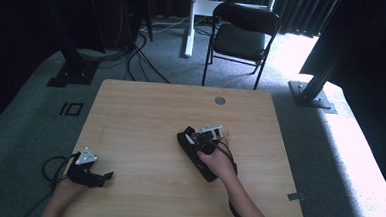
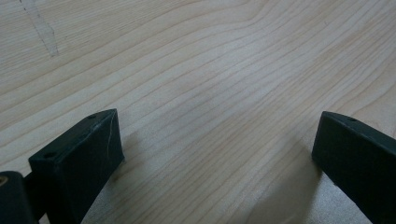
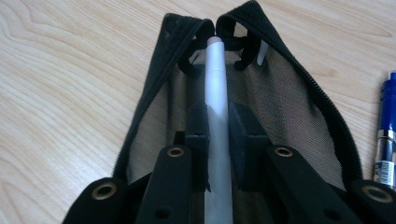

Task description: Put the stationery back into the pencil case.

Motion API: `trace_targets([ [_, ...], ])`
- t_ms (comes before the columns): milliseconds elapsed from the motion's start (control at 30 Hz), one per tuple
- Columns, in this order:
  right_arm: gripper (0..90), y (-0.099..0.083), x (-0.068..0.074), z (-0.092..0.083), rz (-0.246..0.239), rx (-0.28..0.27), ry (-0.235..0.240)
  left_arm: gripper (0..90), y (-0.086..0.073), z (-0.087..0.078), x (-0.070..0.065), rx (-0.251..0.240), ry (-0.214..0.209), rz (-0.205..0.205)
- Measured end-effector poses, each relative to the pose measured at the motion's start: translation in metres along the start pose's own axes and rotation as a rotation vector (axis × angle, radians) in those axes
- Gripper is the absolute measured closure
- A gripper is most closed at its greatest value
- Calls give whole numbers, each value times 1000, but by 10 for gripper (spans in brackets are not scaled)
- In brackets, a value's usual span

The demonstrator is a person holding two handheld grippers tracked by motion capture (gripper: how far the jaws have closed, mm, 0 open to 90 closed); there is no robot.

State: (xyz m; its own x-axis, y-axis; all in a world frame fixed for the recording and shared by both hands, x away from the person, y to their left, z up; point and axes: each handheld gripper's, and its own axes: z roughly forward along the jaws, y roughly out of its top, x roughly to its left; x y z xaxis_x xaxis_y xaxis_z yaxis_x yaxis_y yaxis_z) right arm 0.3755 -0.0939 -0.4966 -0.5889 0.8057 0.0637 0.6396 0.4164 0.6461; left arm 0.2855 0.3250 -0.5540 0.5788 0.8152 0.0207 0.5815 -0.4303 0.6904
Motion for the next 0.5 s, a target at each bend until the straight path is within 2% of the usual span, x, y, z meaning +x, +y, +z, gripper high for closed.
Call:
trace_targets([
  [300, 778, 2, 2, 9, -2, 23, 13, 21, 0, 0, 0, 0, 0, 0],
  [500, 745, 1, 0, 5, 7, 6, 37, 21, 0, 0, 0, 0, 1, 0],
])
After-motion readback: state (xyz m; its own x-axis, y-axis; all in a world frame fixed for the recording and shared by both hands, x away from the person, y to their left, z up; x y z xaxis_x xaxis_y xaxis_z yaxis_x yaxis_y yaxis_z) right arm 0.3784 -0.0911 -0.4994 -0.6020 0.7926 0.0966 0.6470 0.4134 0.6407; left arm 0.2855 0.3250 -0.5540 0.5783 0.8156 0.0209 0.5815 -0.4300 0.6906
